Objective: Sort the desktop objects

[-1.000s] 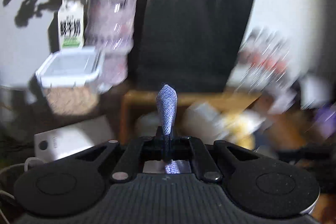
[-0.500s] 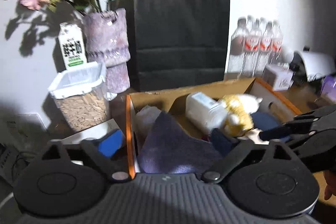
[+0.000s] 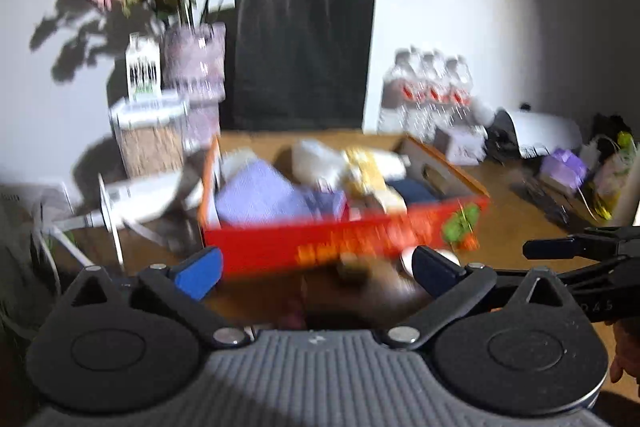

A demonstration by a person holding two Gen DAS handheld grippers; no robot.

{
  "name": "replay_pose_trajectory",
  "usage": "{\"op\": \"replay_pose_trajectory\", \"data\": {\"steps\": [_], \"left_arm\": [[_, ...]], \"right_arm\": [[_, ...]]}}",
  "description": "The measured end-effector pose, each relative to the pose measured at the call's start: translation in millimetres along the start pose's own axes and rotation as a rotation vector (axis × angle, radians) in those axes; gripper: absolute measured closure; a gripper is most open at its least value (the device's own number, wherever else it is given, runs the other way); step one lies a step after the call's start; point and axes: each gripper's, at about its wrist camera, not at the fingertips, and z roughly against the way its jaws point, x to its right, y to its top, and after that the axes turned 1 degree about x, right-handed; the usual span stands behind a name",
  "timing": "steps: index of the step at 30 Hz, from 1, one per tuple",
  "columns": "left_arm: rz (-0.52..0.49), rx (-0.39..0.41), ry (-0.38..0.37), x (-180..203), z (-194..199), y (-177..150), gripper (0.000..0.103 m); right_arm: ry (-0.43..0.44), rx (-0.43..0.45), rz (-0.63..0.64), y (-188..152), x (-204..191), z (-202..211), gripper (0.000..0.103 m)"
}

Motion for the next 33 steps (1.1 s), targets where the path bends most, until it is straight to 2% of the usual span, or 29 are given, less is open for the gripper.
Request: {"op": "replay_pose_trajectory", "data": {"steps": [7,15,20,33], "left_arm": [[0.082,-0.036,-0.017,1.5,14.1,-51.6,0.000],[0.054,-0.101,0.005,9.6,18.6,-83.0,0.000],[0.053,-0.122,0.004,11.2,20.0,-95.3,0.000],[0.057,-0.150,0.003,8.9,16.3,-95.9,0.000]], "right_arm": [[0.005,-0.023,-0.029,-39.7,-4.9,5.4,0.028],[-0.006,-0.031,-0.036,-59.7,-11.6,11.1,0.022],[-0.015,-0.033,-0.037,-64.1,-15.0,15.9,0.022],[-0.031,-0.049,-0.040,-62.6,-16.2,14.0,0.022]]}}
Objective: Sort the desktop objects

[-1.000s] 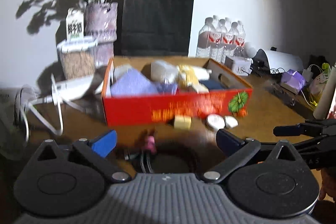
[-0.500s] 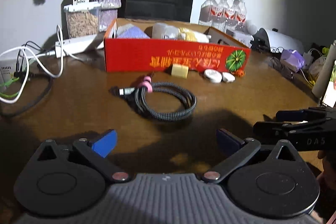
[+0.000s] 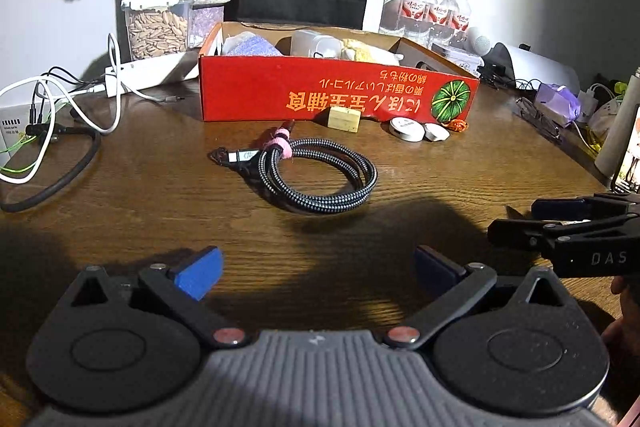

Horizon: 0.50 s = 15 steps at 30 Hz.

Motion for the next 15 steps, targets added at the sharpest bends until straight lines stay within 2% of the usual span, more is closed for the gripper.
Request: {"op": "replay_pose_trajectory", "data": {"steps": [15], "left_arm": [[0.005,-0.006,-0.010,-3.5,-13.0,9.4,0.000]], "right_arm": [[0.003,0.012,0.003,13.9,7.0,-6.0,0.022]]}}
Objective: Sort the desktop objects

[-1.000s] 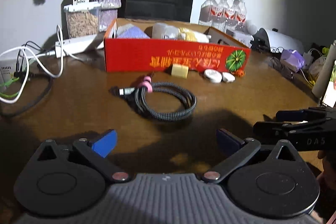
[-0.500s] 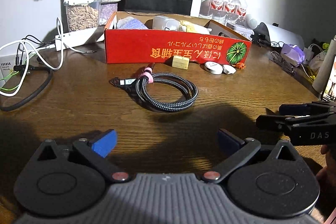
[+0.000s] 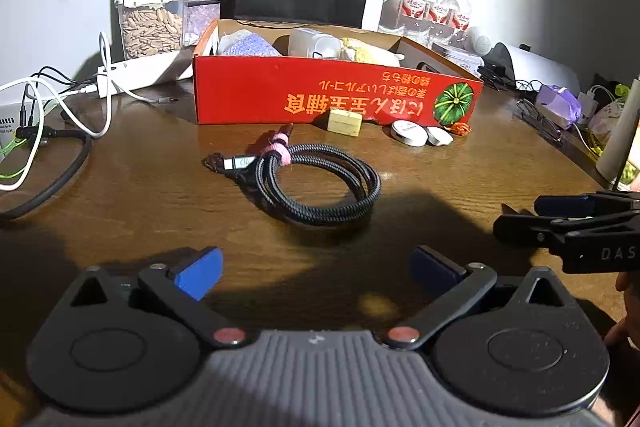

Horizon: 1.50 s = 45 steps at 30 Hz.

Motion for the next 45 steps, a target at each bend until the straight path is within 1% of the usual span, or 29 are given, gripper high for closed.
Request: {"op": "replay_pose_trajectory", "data": {"steps": [4,6,9,13,19,26,30,32,34,35,36,38,40,41,42,43,44,45], "left_arm": [[-0.014,0.006,0.002,-2.2,-9.6,8.9,0.000],[-0.026,0.017,0.012,-4.2,-15.2,15.4,0.000],[-0.020,0.023,0.022,-9.5,-25.2,24.9,0.000],[-0.007,0.016,0.006,-16.1,-37.1,32.8,0.000],[-0.007,0.009,-0.006,-18.6,-49.4,40.2,0.000],[-0.041,0.012,-0.026,-12.9,-60.2,47.3,0.000],[-0.057,0.008,-0.017,-12.3,-71.4,55.7,0.000],[-0.053,0.012,-0.019,-15.2,-73.4,60.9,0.000],[-0.047,0.035,-0.034,-21.8,-73.6,67.3,0.000],[-0.042,0.041,-0.043,-25.8,-74.9,70.4,0.002],[-0.038,0.034,-0.051,-29.4,-77.0,73.3,0.009],[-0.026,-0.005,-0.064,-36.2,-83.6,77.8,0.018],[-0.011,-0.034,-0.081,-41.9,-88.4,77.7,0.022],[-0.007,-0.037,-0.083,-43.9,-89.4,75.9,0.027],[-0.016,-0.028,-0.079,-43.8,-88.3,74.3,0.027],[-0.028,-0.027,-0.078,-42.9,-87.8,73.4,0.028],[-0.039,-0.027,-0.072,-41.2,-87.3,72.6,0.031],[-0.051,-0.027,-0.069,-39.1,-86.0,71.6,0.040]], "right_arm": [[-0.005,0.003,0.006,9.2,3.9,-7.9,0.022],[-0.024,0.006,0.012,15.1,6.2,-13.2,0.022],[-0.025,0.021,0.009,22.5,11.4,-19.4,0.022],[-0.041,0.001,0.001,31.4,12.5,-34.4,0.022],[-0.052,0.015,0.008,40.6,13.7,-40.6,0.022],[-0.022,0.008,0.018,49.2,18.0,-53.9,0.022],[-0.035,0.012,0.056,62.0,15.3,-73.3,0.024],[-0.045,0.002,0.073,67.7,16.4,-83.9,0.030],[-0.047,-0.023,0.093,73.3,19.7,-95.5,0.039],[-0.041,-0.032,0.098,75.0,22.5,-100.1,0.039],[-0.032,-0.043,0.102,76.2,25.7,-104.3,0.038],[0.025,-0.050,0.085,78.2,33.3,-107.8,0.039],[0.057,-0.055,0.077,78.4,35.6,-108.8,0.043],[0.073,-0.056,0.084,77.4,35.9,-109.3,0.045],[0.088,-0.056,0.091,76.0,35.7,-109.5,0.048],[0.092,-0.052,0.099,75.2,34.9,-109.3,0.054],[0.104,-0.050,0.111,74.3,32.9,-108.2,0.058],[0.112,-0.050,0.117,74.3,30.9,-107.1,0.069]]}}
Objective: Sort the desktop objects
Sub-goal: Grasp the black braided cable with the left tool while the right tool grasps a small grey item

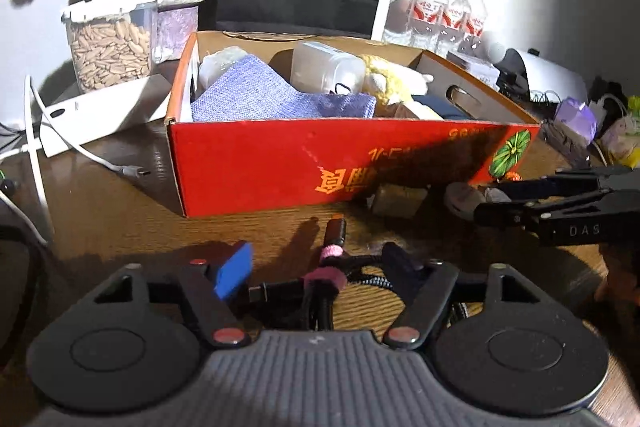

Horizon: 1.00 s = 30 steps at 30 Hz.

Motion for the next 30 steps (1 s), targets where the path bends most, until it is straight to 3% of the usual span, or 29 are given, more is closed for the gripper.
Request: {"op": "replay_pose_trajectory", "data": {"steps": [1,3,8,19,20,22,23,24,25,28,29,30], "left_arm": [[-0.010,0.001,0.003,1.7,1.3,-1.2,0.045],[-0.019,0.005,0.019,4.4,5.2,-4.0,0.062],[-0.011,0.015,0.048,15.1,22.2,-14.9,0.082],[-0.047,0.021,0.064,49.7,64.4,-51.7,0.083],[-0.056,0.017,0.061,50.1,65.5,-53.1,0.082],[-0.088,-0.003,0.075,51.9,63.7,-54.1,0.061],[-0.089,-0.014,0.101,51.9,61.1,-53.8,0.028],[-0.098,-0.014,0.114,52.3,58.9,-54.4,0.009],[-0.116,-0.006,0.118,53.5,57.2,-54.8,0.008],[-0.134,0.003,0.112,54.4,52.7,-55.2,0.016],[-0.107,0.006,0.088,52.3,52.5,-54.3,0.035],[-0.101,0.013,0.091,53.0,53.7,-52.1,0.067]], "right_arm": [[0.016,-0.003,0.005,-0.3,-2.5,0.5,0.079],[0.015,-0.005,0.031,-2.5,-10.0,3.3,0.079],[-0.009,0.000,0.053,-15.9,-24.0,23.8,0.080],[0.000,0.064,-0.076,-62.0,-34.0,90.2,0.080],[-0.003,0.070,-0.082,-64.6,-35.1,93.4,0.080],[-0.010,0.070,-0.084,-67.7,-37.1,96.1,0.080],[-0.014,0.067,-0.086,-68.6,-37.7,96.4,0.080],[-0.017,0.065,-0.087,-69.4,-38.2,96.8,0.080],[-0.021,0.063,-0.088,-70.6,-38.9,97.8,0.080],[-0.028,0.066,-0.091,-71.9,-40.0,100.2,0.080],[-0.029,0.069,-0.092,-72.2,-40.3,101.7,0.080],[-0.031,0.073,-0.093,-72.5,-40.6,103.2,0.080]]}}
